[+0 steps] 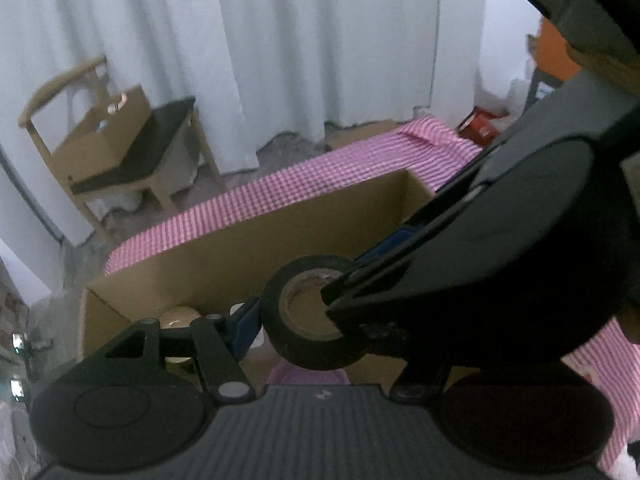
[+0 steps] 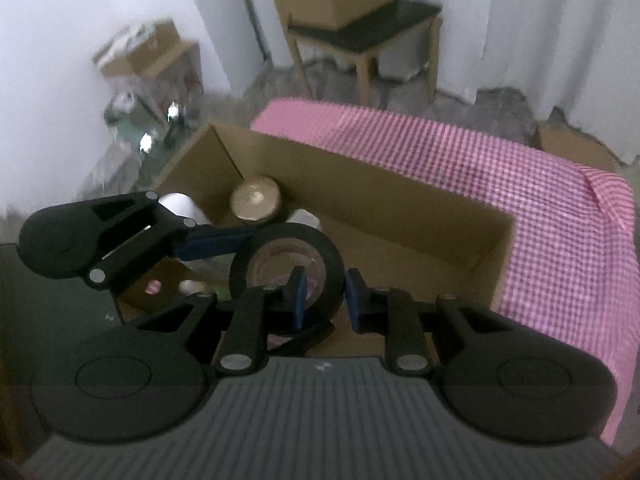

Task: Organize soft objects
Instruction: 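Lower the tape roll into the box and open the right gripper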

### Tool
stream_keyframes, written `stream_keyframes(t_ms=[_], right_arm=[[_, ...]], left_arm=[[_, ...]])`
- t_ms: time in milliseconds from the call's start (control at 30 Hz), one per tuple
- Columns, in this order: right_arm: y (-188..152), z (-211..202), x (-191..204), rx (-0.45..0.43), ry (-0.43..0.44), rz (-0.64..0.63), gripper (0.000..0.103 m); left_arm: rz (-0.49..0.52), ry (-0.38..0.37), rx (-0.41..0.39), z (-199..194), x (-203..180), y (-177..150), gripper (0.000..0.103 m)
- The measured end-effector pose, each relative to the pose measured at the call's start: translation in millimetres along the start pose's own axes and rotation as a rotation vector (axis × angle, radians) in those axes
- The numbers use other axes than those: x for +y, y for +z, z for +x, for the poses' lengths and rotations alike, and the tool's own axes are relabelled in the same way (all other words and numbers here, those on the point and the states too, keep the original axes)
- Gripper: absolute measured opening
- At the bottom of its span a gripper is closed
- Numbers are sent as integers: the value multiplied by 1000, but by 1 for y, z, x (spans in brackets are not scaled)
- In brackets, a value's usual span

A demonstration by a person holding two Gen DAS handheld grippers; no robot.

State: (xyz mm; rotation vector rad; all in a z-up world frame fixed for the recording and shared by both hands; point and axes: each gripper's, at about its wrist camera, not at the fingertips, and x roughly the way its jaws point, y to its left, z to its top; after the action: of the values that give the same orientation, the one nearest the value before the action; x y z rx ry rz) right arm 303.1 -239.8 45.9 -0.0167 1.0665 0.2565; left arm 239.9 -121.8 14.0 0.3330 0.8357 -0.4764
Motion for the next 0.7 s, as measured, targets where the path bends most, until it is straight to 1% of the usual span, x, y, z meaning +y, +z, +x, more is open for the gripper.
stream_keyframes(t_ms=[100, 167, 300, 467, 700], right_arm=[[19, 26, -9, 62, -7, -27, 20], [29, 42, -14, 98, -20, -56, 20], [43, 66, -28, 157, -10, -63, 20], [51, 85, -34, 200, -7, -83, 20], [51, 105, -36, 235, -8, -100, 21]], left_arm=[[-33, -1, 42, 29, 7, 10, 67], [-64, -14, 62, 42, 13, 15, 67], [-128, -39, 104, 63, 24, 22, 67], [-170, -56, 125, 78, 31, 26, 67], [-232, -85, 150, 90, 39, 21, 67]])
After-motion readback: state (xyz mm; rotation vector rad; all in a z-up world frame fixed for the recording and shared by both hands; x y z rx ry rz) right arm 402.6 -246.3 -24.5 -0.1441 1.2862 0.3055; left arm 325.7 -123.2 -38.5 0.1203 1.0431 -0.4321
